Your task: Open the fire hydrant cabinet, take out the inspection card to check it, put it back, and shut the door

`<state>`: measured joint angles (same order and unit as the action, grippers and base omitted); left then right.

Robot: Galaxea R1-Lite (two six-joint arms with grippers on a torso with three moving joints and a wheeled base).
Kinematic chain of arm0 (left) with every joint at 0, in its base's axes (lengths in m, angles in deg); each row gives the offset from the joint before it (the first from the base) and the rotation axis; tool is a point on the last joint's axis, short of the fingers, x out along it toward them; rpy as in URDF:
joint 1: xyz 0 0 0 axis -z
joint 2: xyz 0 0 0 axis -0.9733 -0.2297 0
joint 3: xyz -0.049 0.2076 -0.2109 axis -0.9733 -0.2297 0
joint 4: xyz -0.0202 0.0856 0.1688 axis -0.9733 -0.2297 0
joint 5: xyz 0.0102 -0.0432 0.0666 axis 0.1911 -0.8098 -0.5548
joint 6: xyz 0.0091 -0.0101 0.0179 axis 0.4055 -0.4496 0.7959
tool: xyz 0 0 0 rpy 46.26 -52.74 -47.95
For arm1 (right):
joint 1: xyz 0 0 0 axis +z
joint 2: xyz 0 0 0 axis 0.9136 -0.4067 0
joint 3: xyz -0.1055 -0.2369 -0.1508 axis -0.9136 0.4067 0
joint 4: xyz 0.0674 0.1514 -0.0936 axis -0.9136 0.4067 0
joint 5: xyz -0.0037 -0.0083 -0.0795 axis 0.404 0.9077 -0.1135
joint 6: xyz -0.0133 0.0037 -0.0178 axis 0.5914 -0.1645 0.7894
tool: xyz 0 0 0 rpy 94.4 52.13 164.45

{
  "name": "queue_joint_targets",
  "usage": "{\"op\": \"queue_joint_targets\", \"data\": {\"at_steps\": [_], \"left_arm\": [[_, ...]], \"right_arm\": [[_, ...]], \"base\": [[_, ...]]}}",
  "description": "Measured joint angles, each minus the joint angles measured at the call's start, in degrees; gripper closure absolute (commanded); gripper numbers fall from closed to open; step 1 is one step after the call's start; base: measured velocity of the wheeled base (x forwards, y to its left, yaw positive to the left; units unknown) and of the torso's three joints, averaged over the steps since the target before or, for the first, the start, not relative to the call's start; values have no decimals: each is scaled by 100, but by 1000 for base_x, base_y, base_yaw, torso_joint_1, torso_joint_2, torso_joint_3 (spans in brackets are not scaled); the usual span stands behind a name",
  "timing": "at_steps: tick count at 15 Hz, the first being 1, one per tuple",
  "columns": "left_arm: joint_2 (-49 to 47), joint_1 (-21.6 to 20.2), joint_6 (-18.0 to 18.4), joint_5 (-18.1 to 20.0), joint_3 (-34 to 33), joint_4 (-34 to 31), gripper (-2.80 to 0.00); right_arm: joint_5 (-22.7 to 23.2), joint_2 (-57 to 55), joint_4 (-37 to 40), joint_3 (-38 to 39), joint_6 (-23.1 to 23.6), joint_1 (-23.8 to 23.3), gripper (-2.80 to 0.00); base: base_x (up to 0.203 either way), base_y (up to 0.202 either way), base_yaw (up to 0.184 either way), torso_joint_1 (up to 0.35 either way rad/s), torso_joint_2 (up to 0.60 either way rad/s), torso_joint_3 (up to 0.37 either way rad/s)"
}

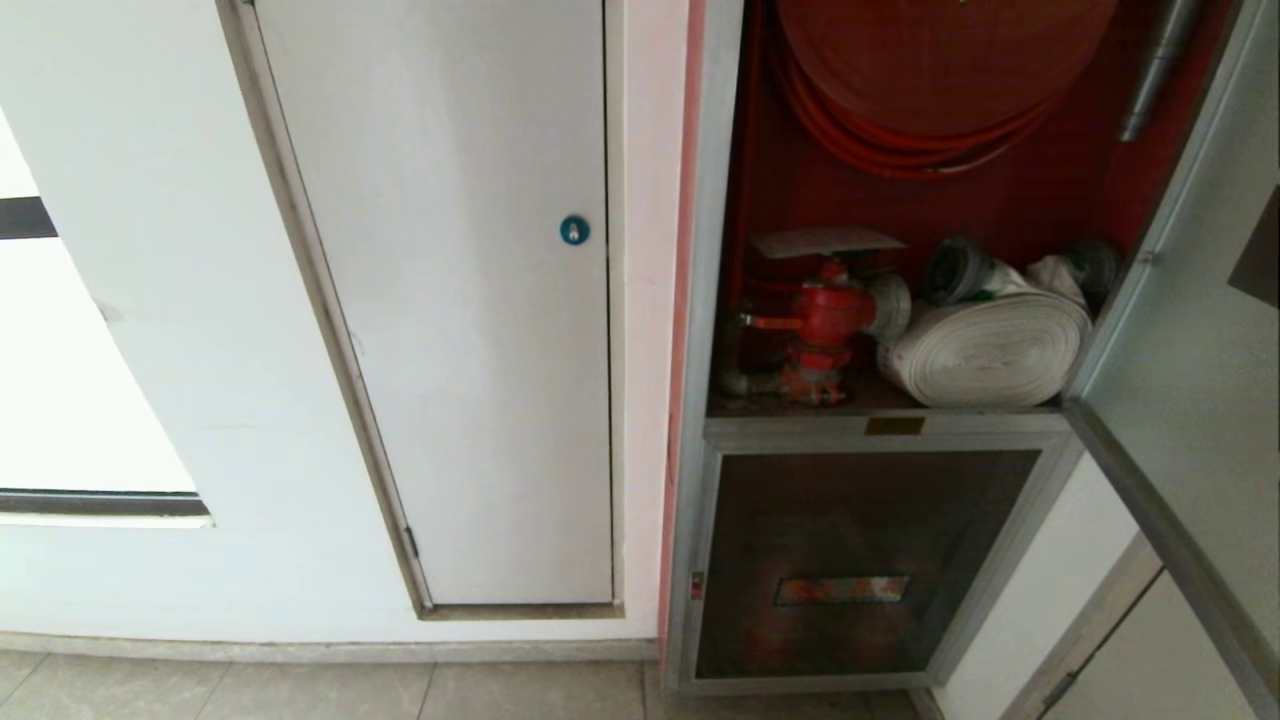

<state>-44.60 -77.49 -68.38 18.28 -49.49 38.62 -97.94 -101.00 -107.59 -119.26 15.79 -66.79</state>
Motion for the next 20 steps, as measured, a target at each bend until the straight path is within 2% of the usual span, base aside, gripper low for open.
{"op": "queue_joint_targets", "data": {"at_steps": [6, 9, 20], "left_arm": [[0, 0, 0, 0, 0, -2, 0], [0, 0, -1, -2, 0, -2, 0], [0, 0, 0, -2, 0, -2, 0]], "right_arm": [[99, 245, 719, -381, -3, -993, 0], [323, 318, 939, -451, -12, -1536, 0], [965, 480, 1307, -470, -105, -2669, 0]], "base": [[0, 0, 0, 0, 0, 0], [0, 0, 0, 0, 0, 0], [0, 0, 0, 0, 0, 0]]}}
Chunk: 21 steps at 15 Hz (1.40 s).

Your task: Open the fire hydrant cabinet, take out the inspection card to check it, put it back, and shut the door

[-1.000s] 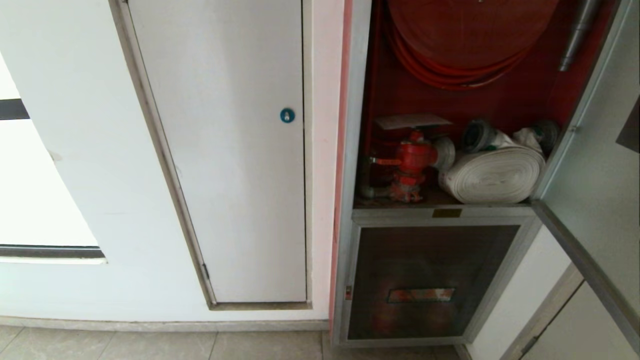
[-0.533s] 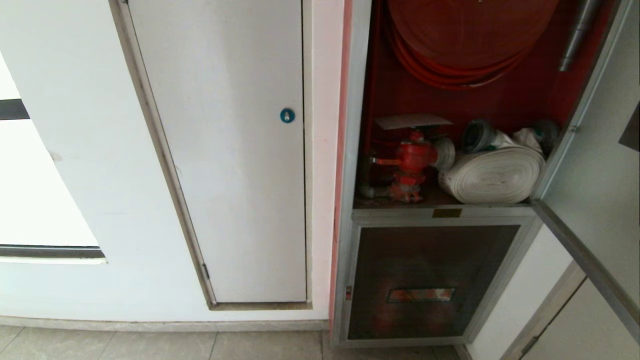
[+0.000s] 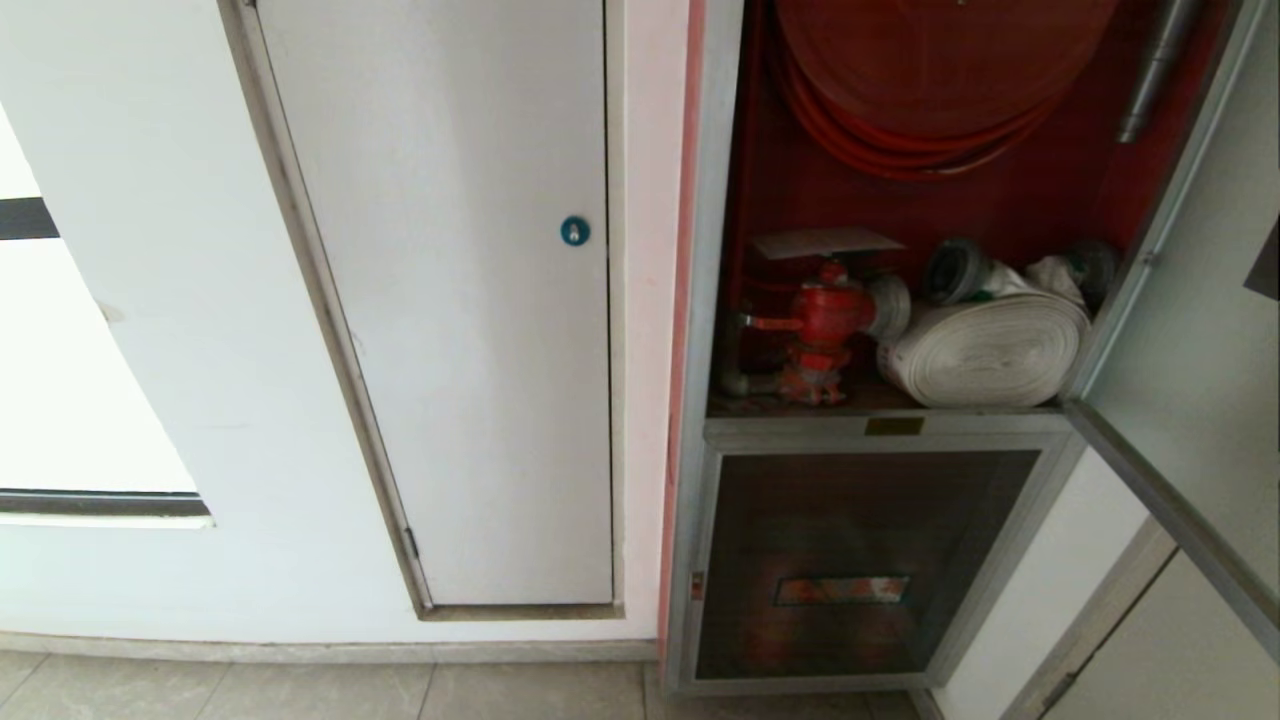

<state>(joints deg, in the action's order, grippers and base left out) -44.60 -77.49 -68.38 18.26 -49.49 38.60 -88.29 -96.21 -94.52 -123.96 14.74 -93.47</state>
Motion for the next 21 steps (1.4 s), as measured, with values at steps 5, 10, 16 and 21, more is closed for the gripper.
{"op": "queue_joint_targets", "data": {"at_steps": [5, 10, 16, 21], "left_arm": [[0, 0, 0, 0, 0, 0, 0], [0, 0, 0, 0, 0, 2, 0], [0, 0, -1, 0, 0, 0, 0], [0, 0, -1, 0, 0, 0, 0]], "right_arm": [[628, 11, 625, 0, -508, -619, 0], [1677, 40, 821, 272, -594, -108, 0], [1988, 398, 1934, 584, -1513, 2191, 0], [1991, 1724, 2915, 1052, -1652, 2787, 0]], "base": [[0, 0, 0, 0, 0, 0], [0, 0, 0, 0, 0, 0], [0, 0, 0, 0, 0, 0], [0, 0, 0, 0, 0, 0]]}}
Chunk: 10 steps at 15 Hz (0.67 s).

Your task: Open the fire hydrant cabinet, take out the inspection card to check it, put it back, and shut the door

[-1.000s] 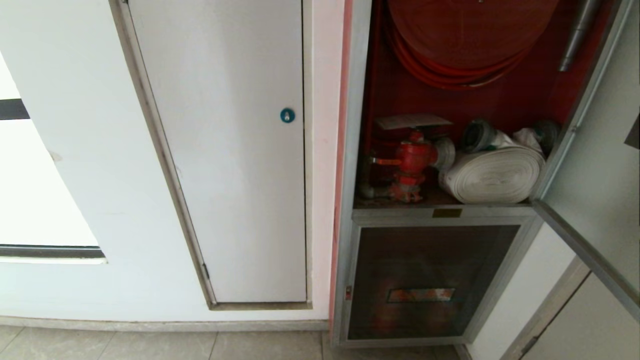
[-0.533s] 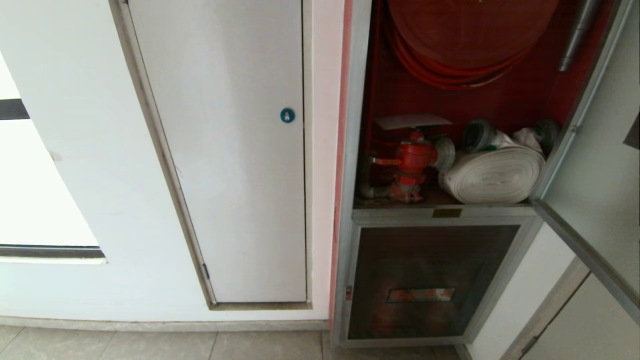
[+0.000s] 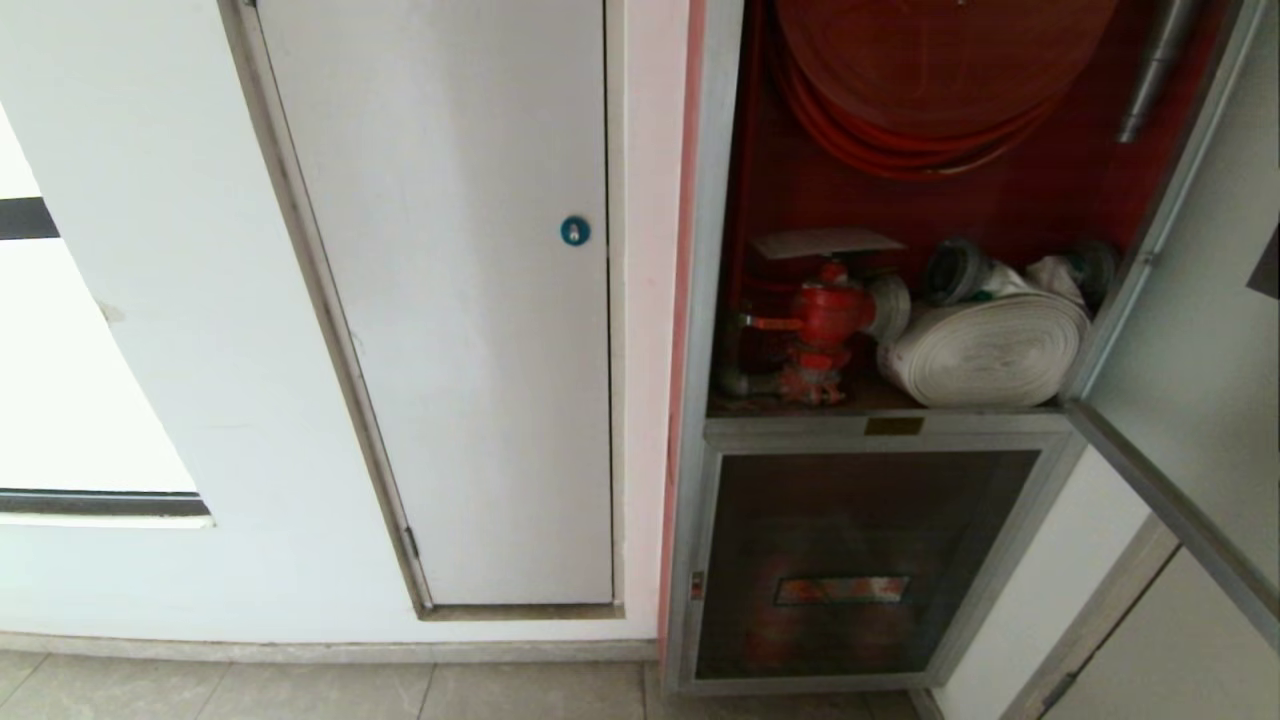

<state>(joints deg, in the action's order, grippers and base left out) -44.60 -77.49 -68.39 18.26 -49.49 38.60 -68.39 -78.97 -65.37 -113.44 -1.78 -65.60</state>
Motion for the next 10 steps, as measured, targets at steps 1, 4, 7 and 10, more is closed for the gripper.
{"op": "queue_joint_targets", "data": {"at_steps": [1, 4, 7, 10], "left_arm": [[0, 0, 0, -1, 0, 0, 0], [0, 0, -1, 0, 0, 2, 0], [0, 0, 1, -1, 0, 2, 0], [0, 0, 1, -1, 0, 0, 0]], "right_arm": [[-2, 362, 275, 23, 13, 20, 0], [13, 1532, 1282, 1, 127, 45, 0], [41, 2544, 2276, -26, 255, 54, 0], [62, 3222, 2911, 7, 273, 39, 0]], "base": [[0, 0, 0, 0, 0, 0], [0, 0, 0, 0, 0, 0], [0, 0, 0, 0, 0, 0], [0, 0, 0, 0, 0, 0]]}}
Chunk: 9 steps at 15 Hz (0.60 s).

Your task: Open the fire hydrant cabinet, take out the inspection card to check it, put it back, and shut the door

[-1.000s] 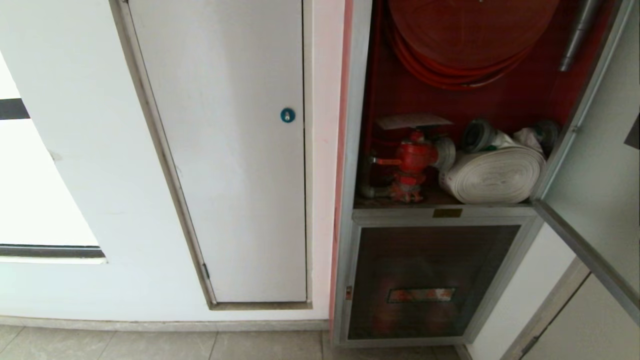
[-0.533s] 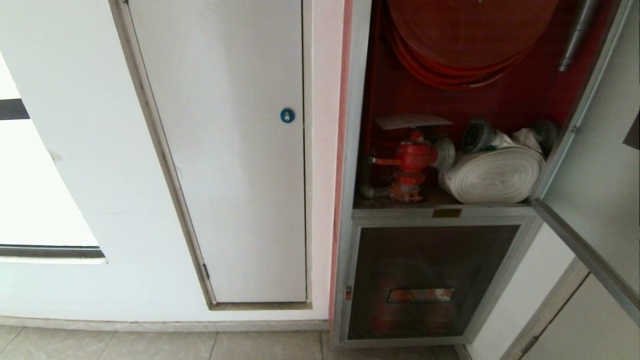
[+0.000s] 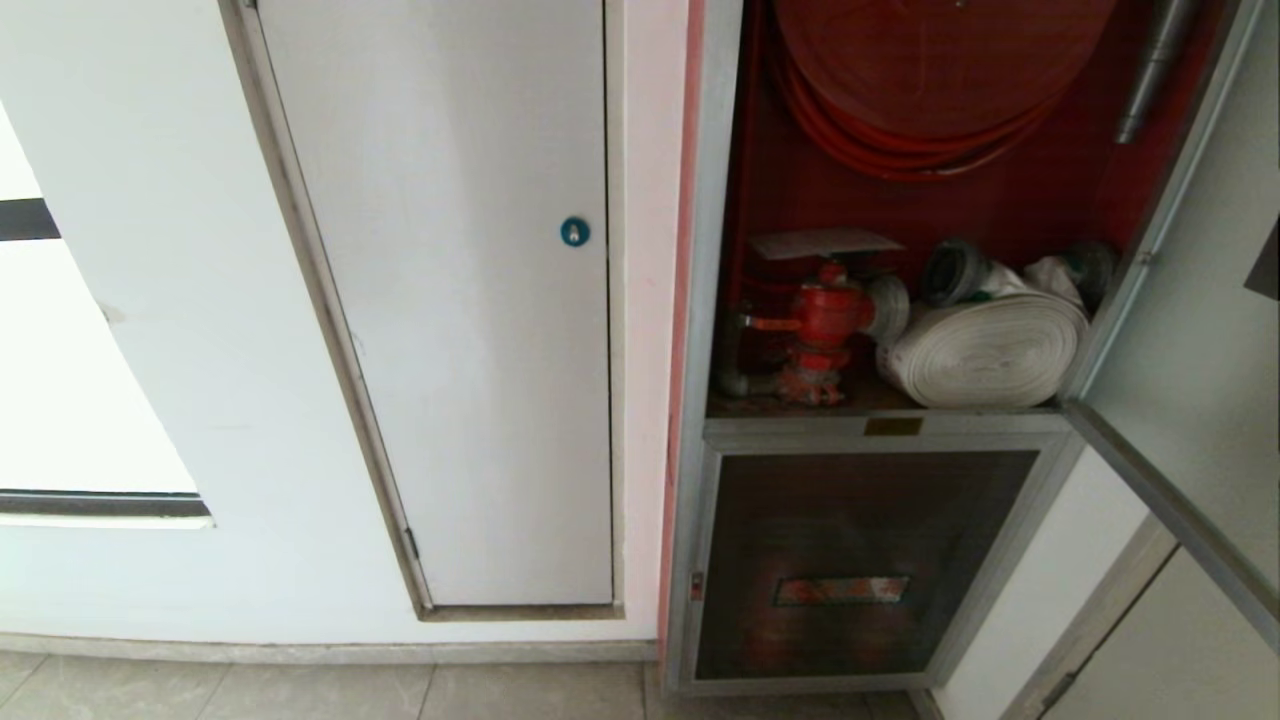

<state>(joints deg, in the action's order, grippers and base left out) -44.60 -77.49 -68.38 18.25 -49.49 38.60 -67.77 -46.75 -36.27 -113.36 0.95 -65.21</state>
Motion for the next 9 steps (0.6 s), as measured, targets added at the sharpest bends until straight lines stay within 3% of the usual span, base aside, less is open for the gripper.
{"op": "queue_joint_targets", "data": {"at_steps": [6, 9], "left_arm": [[0, 0, 0, 1, 0, 1, 0], [0, 0, -1, 3, 0, 2, 0]], "right_arm": [[248, 1009, 153, 948, -10, -39, 0], [868, 1458, -27, 1696, -105, -44, 0]], "base": [[0, 0, 0, 0, 0, 0], [0, 0, 0, 0, 0, 0]]}}
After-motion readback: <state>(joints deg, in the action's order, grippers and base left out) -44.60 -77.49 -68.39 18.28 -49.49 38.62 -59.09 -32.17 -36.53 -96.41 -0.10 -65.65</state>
